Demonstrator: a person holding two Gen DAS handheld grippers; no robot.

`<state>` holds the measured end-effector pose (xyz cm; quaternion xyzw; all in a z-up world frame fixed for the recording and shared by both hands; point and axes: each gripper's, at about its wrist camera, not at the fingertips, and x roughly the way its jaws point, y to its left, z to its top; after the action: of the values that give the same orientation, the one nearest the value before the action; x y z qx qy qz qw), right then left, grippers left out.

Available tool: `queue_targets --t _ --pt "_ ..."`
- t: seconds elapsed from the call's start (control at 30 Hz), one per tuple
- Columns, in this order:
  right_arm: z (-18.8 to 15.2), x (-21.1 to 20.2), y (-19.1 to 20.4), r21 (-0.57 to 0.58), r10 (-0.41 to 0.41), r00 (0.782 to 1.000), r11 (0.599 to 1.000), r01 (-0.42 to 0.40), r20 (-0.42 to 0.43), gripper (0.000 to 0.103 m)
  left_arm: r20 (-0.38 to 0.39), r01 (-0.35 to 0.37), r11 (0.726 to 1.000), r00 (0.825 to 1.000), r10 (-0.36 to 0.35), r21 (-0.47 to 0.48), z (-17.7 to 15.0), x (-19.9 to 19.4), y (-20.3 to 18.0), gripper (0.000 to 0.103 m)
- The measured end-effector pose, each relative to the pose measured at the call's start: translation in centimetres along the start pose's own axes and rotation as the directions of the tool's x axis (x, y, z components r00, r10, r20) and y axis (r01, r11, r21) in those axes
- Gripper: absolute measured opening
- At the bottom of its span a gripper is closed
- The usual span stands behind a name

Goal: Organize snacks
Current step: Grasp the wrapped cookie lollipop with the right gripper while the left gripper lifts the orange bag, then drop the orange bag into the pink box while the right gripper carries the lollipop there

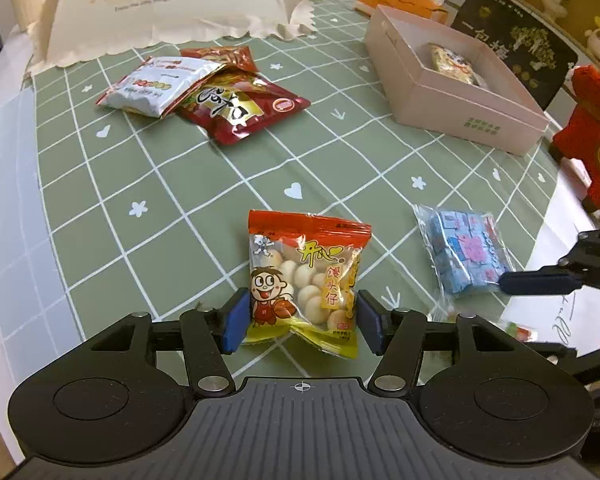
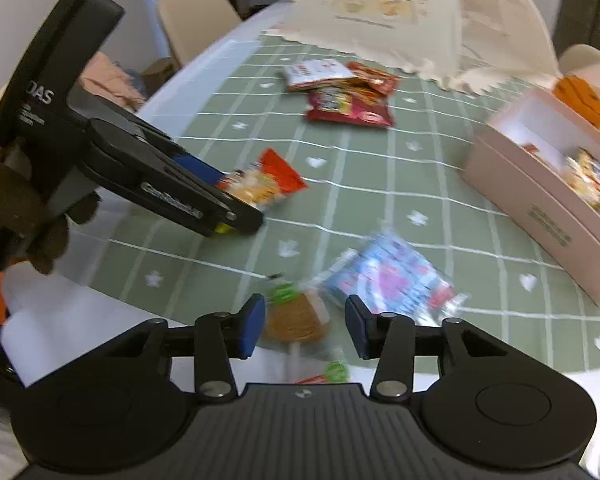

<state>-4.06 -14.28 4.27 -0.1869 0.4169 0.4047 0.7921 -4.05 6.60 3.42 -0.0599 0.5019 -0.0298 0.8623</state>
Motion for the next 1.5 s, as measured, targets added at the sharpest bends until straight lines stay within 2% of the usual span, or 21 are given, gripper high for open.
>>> queue_targets --t 0.1,0.17,0.2,0.3,0.37,0.43,0.5,0.53,0.57,0.6,0.67,0.73,0.8,0.9,1.0,1.1,1.17,1.27,1.33,1.43,1.5 --pt "-0.7 0.3 -1.5 0.039 -0.053 0.998 0.998 0.054 -0.025 0.048 -0.020 -0.026 0.999 0.999 0.026 0.030 0.3 0.3 -0.7 0.062" --pt "-0.9 0.7 -2.3 0.064 -0.128 0.991 0.989 0.131 -0.046 0.048 -0.025 -0.053 0.997 0.998 0.055 0.054 0.2 0.4 -1.4 0.063" --pt "-1.0 0.7 -2.7 0.082 -0.132 0.990 0.987 0.136 -0.049 0.048 -0.025 -0.066 0.996 0.997 0.067 0.062 0.1 0.5 -1.5 0.063" --pt "-1.2 -0.5 -3.1 0.109 0.000 1.000 0.994 0.001 -0.016 0.048 -0.014 -0.100 0.991 0.995 0.101 0.090 -0.4 0.5 -2.3 0.063" --pt "-1.2 -0.8 -2.2 0.062 0.058 0.998 0.996 -0.057 -0.012 0.058 -0.006 -0.104 0.990 0.994 0.106 0.096 -0.5 0.6 -2.4 0.066" --pt "-1.2 -0.2 -0.6 -0.015 0.044 0.999 0.999 -0.044 -0.028 0.061 -0.003 -0.091 0.993 0.996 0.092 0.079 -0.5 0.5 -2.2 0.066" --pt "-1.2 0.9 0.6 -0.070 0.011 0.999 0.997 -0.015 -0.047 0.060 -0.006 -0.071 0.996 0.997 0.072 0.056 -0.3 0.5 -1.8 0.066" --pt "-1.2 1.5 1.1 -0.093 -0.007 0.998 0.996 0.002 -0.055 0.055 -0.007 -0.057 0.997 0.998 0.057 0.043 -0.3 0.4 -1.4 0.066" --pt "-1.2 1.9 1.6 -0.115 -0.027 0.998 0.993 0.021 -0.059 0.043 -0.008 -0.044 0.998 0.999 0.044 0.033 -0.2 0.3 -1.2 0.066" --pt "-1.1 2.0 2.0 -0.130 -0.029 0.998 0.991 0.022 -0.055 0.038 -0.011 -0.035 0.999 0.999 0.036 0.022 -0.2 0.3 -1.0 0.065" --pt "-0.9 1.5 2.3 -0.146 -0.028 0.999 0.989 0.022 -0.038 0.037 -0.022 -0.028 1.000 0.999 0.028 -0.002 -0.1 0.1 -0.7 0.063" --pt "-0.7 0.6 1.9 -0.127 -0.028 1.000 0.991 0.027 -0.011 0.037 -0.026 -0.012 1.000 1.000 0.011 -0.015 -0.1 -0.2 -0.6 0.062" --pt "-0.2 -0.7 0.3 -0.058 -0.011 1.000 0.998 0.012 0.019 0.037 -0.007 0.029 0.999 1.000 -0.029 -0.015 -0.1 -0.9 -0.7 0.061" --pt "0.4 -2.7 -2.5 0.060 -0.009 0.998 0.998 0.005 0.070 0.037 0.062 0.077 0.997 0.995 -0.077 0.007 1.5 -2.9 -1.5 0.060" --pt "0.8 -4.7 -4.7 0.143 -0.039 0.992 0.989 0.022 0.120 0.037 0.185 0.123 0.991 0.974 -0.129 0.044 5.2 -5.7 -2.5 0.060" --pt "0.9 -6.2 -5.7 0.179 -0.087 0.983 0.982 0.057 0.164 0.037 0.317 0.176 0.981 0.928 -0.194 0.083 9.9 -8.4 -3.9 0.060" --pt "1.0 -7.0 -6.4 0.208 -0.112 0.975 0.976 0.071 0.193 0.037 0.361 0.225 0.969 0.899 -0.248 0.105 13.3 -9.2 -5.0 0.060" --pt "1.0 -7.7 -7.0 0.263 -0.147 0.965 0.961 0.088 0.215 0.037 0.397 0.271 0.953 0.867 -0.302 0.133 17.5 -8.7 -7.0 0.060" --pt "0.6 -8.1 -7.3 0.286 -0.172 0.959 0.953 0.104 0.225 0.037 0.400 0.284 0.949 0.860 -0.315 0.137 19.9 -7.0 -8.2 0.060" --pt "-0.2 -8.6 -7.9 0.322 -0.226 0.948 0.935 0.147 0.222 0.037 0.343 0.341 0.933 0.868 -0.359 0.114 22.2 -3.6 -9.6 0.061" --pt "-0.9 -8.9 -8.6 0.362 -0.257 0.944 0.916 0.170 0.207 0.037 0.329 0.350 0.932 0.872 -0.361 0.097 22.8 -1.5 -10.4 0.061"
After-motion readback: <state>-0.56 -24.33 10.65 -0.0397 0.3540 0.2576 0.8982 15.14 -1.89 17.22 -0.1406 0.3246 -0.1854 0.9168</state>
